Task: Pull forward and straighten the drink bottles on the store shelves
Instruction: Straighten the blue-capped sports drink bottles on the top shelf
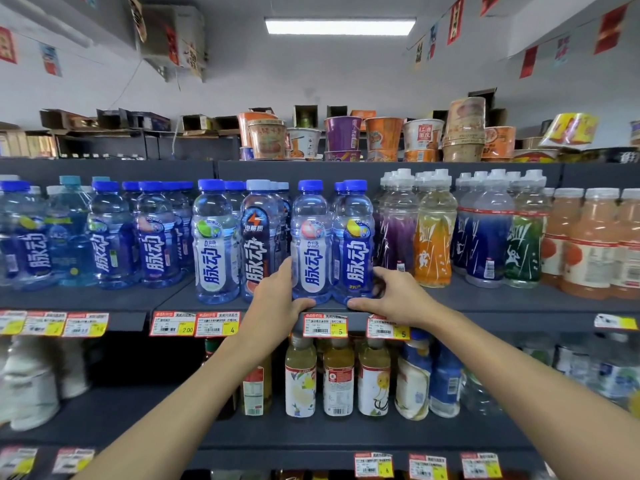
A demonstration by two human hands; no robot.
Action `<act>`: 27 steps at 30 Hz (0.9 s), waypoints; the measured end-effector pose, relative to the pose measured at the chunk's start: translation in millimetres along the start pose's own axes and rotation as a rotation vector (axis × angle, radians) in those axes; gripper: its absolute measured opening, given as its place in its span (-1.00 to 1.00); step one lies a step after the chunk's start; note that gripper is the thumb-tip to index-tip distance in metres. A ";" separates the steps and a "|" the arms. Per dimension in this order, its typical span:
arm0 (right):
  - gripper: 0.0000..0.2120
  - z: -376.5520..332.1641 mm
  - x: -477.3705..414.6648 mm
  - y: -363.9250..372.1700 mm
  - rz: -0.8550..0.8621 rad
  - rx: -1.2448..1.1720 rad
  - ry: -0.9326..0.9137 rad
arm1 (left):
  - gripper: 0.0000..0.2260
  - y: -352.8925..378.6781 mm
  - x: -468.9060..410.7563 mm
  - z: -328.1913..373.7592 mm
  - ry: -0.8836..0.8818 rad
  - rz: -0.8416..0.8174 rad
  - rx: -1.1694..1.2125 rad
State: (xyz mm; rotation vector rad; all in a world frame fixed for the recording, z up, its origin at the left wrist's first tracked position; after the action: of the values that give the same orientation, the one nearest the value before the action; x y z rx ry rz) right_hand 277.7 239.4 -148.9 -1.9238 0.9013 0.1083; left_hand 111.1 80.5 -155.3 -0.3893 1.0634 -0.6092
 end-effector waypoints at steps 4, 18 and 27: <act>-0.41 3.8 -1.2 2.5 0.015 -0.025 -0.005 | -0.30 0.7 2.4 -0.2 -0.028 0.019 -0.003; -0.47 4.4 -3.5 1.4 0.020 -0.102 -0.029 | -0.22 -7.1 9.3 11.2 -0.137 0.051 -0.004; -0.30 3.3 2.2 -17.5 0.019 -0.028 -0.070 | -0.34 -15.6 9.5 65.5 0.151 0.203 -0.262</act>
State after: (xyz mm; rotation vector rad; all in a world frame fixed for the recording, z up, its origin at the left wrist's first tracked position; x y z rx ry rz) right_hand 291.2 245.3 -138.7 -1.9253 0.8753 0.1994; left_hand 168.8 63.0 -124.0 -0.4609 1.3153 -0.3219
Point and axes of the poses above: each hand's wrist, its own x-axis away from the middle knuckle, its own y-axis out of the palm, z = x × y, the point moved 6 cm from there along -x, towards the middle knuckle, and after that the axes turned 2 degrees about y, right-handed, at the moved point
